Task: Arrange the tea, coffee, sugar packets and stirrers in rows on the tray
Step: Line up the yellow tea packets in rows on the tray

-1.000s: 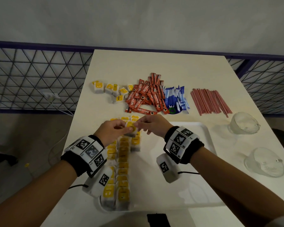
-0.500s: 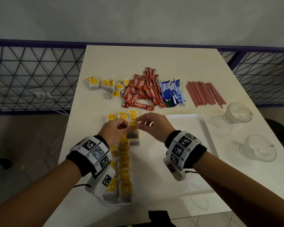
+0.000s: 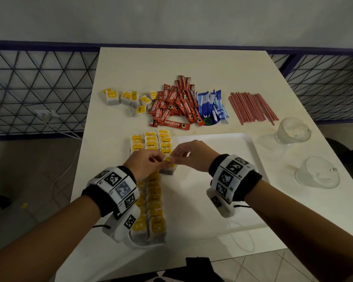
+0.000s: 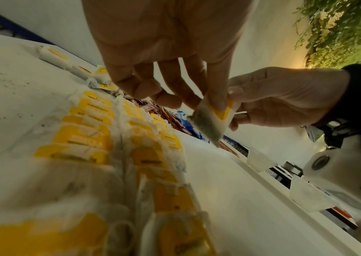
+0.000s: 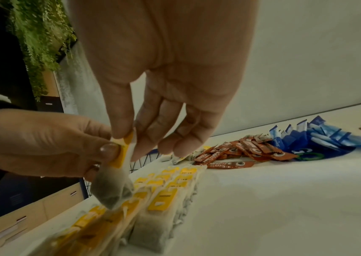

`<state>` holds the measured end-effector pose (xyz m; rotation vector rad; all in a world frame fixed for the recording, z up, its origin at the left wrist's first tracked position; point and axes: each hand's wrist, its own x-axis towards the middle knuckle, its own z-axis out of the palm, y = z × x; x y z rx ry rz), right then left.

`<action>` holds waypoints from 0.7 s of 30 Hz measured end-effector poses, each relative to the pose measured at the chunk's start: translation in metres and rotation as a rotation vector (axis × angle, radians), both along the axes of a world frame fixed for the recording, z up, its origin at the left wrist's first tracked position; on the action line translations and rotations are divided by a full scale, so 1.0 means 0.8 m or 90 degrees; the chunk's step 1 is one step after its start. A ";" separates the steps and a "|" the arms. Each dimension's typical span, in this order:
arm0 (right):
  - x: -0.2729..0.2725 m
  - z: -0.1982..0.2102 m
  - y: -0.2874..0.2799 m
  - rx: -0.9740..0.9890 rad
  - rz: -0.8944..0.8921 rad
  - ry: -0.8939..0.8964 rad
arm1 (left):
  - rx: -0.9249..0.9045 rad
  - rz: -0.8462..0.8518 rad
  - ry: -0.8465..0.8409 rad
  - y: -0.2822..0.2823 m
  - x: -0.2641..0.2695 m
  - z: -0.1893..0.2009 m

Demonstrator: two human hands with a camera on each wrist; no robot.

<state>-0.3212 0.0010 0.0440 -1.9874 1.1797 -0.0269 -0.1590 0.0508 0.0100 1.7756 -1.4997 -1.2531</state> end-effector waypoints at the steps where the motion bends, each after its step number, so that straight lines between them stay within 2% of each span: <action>1: 0.000 0.000 0.001 0.016 -0.002 -0.006 | 0.006 -0.004 -0.001 0.001 0.000 0.000; 7: -0.001 0.000 0.000 0.038 0.073 0.081 | 0.062 -0.072 -0.051 0.006 0.003 -0.001; 12: -0.002 0.003 -0.010 0.054 0.120 0.123 | 0.046 -0.055 -0.040 0.006 0.005 0.001; 18: -0.004 0.010 -0.028 0.044 0.142 0.105 | 0.072 -0.083 -0.031 0.010 0.012 0.004; 21: -0.003 0.006 -0.033 0.034 0.147 0.100 | 0.084 -0.092 0.010 0.014 0.011 0.011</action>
